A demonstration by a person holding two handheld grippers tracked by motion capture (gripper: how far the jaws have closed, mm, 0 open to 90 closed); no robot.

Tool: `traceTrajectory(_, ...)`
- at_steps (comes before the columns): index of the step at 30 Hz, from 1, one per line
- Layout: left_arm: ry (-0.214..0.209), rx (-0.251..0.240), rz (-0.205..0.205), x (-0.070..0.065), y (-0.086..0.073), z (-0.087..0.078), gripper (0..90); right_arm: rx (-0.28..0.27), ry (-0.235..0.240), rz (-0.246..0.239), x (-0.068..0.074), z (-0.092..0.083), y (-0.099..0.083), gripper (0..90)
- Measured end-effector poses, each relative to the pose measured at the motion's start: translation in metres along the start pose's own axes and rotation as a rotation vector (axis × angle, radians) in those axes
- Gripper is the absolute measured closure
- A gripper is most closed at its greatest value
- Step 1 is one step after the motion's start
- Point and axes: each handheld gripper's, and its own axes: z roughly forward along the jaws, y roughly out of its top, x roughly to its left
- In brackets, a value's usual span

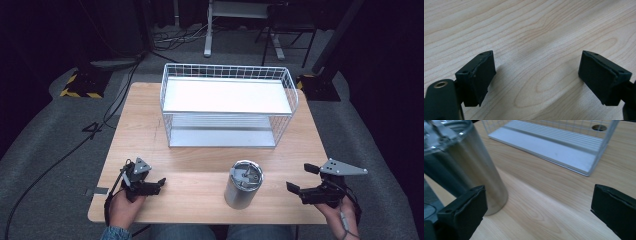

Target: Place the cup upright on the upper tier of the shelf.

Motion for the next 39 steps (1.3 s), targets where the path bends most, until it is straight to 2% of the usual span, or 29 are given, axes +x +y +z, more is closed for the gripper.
traceTrajectory(16, 0.000, 0.000, -0.001, 0.000, 0.000, 0.000, 14.7, 0.020, 0.092, -0.091, 0.037, 0.021, 0.010, 0.6)
traceTrajectory(18, 0.000, 0.000, 0.000, 0.000, 0.000, 0.000, 14.7, 0.029, 0.116, -0.104, 0.044, 0.026, 0.011, 0.5)
traceTrajectory(27, 0.000, 0.000, -0.001, 0.000, 0.000, 0.000, 14.7, 0.032, 0.169, -0.135, 0.060, 0.033, 0.015, 0.4)
traceTrajectory(28, 0.000, 0.000, 0.000, 0.000, 0.000, 0.000, 14.7, 0.036, 0.187, -0.145, 0.065, 0.036, 0.016, 0.3)
traceTrajectory(39, 0.000, 0.000, 0.000, 0.000, 0.000, 0.000, 14.8, 0.046, 0.222, -0.165, 0.074, 0.057, 0.019, 0.1)
